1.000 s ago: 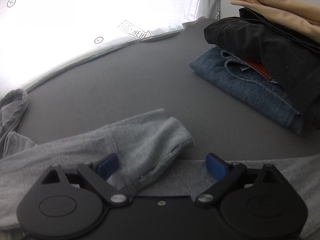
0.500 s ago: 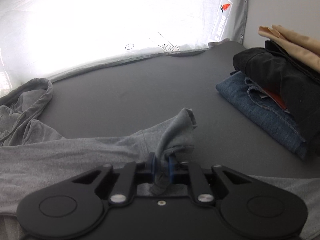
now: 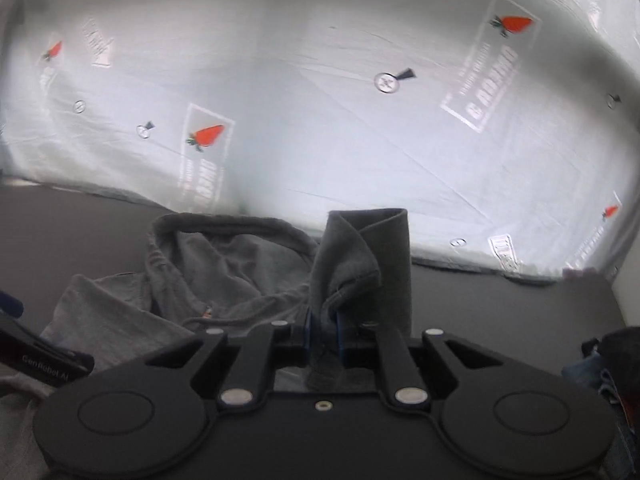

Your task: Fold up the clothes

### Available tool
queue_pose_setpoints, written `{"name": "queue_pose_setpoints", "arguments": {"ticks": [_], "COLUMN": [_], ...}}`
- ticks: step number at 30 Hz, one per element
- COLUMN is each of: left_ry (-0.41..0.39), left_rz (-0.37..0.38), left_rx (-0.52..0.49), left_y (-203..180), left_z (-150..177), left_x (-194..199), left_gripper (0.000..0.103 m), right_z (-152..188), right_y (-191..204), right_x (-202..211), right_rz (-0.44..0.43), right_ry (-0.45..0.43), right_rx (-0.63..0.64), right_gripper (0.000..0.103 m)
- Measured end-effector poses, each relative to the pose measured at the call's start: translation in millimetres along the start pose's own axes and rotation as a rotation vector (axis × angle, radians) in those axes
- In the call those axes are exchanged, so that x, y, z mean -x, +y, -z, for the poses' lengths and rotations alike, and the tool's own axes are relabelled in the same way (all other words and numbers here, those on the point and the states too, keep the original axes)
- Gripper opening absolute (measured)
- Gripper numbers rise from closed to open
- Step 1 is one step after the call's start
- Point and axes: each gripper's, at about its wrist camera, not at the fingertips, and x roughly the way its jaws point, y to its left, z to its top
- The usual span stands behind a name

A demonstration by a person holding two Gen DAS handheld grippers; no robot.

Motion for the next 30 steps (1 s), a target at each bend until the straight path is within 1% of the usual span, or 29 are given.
{"name": "queue_pose_setpoints", "arguments": {"ticks": [2, 5, 7, 8, 10, 11, 12, 14, 15, 16, 18, 21, 23, 25, 27, 28, 30], "left_ry": [-0.001, 0.010, 0.019, 0.025, 0.049, 0.060, 0.072, 0.078, 0.075, 0.069, 0.051, 0.007, -0.027, -0.057, -0.071, -0.061, -0.011], "left_rz": [-0.019, -0.064, -0.084, -0.089, -0.092, -0.092, -0.089, -0.075, -0.065, -0.055, -0.029, 0.021, 0.072, 0.131, 0.185, 0.207, 0.231], "left_rx": [0.079, 0.188, 0.254, 0.282, 0.331, 0.346, 0.361, 0.371, 0.368, 0.359, 0.329, 0.275, 0.231, 0.170, 0.108, 0.082, 0.046], "left_y": [27, 66, 87, 96, 110, 114, 117, 117, 115, 111, 100, 78, 60, 39, 19, 8, -9], "left_z": [3, 7, 10, 11, 15, 16, 18, 19, 19, 18, 16, 10, 5, 1, -1, -1, 4], "left_x": [5, 10, 11, 10, 4, 1, -2, -4, -4, -4, -3, 3, 9, 16, 19, 17, 8], "left_gripper": [0.103, 0.103, 0.103, 0.103, 0.103, 0.103, 0.103, 0.103, 0.103, 0.103, 0.103, 0.103, 0.103, 0.103, 0.103, 0.103, 0.103], "right_z": [-7, -9, -5, -1, 11, 18, 24, 33, 34, 33, 32, 35, 43, 54, 66, 75, 88], "right_y": [37, 85, 116, 130, 154, 164, 174, 183, 182, 178, 162, 129, 104, 79, 57, 49, 36], "right_x": [-3, -6, -10, -12, -17, -15, -12, -2, 4, 8, 14, 12, 3, -8, -19, -25, -29], "right_rz": [-0.082, -0.184, -0.250, -0.284, -0.362, -0.388, -0.413, -0.438, -0.444, -0.444, -0.413, -0.296, -0.202, -0.135, -0.115, -0.117, -0.140], "right_ry": [-0.012, -0.009, 0.010, 0.029, 0.073, 0.084, 0.093, 0.087, 0.085, 0.087, 0.096, 0.118, 0.138, 0.175, 0.236, 0.274, 0.301], "right_rx": [0.085, 0.178, 0.242, 0.275, 0.346, 0.386, 0.426, 0.464, 0.456, 0.439, 0.382, 0.294, 0.213, 0.134, 0.064, 0.029, -0.075], "right_gripper": [0.012, 0.012, 0.013, 0.016, 0.030, 0.046, 0.052, 0.052, 0.054, 0.055, 0.061, 0.062, 0.061, 0.051, 0.027, 0.023, 0.021]}}
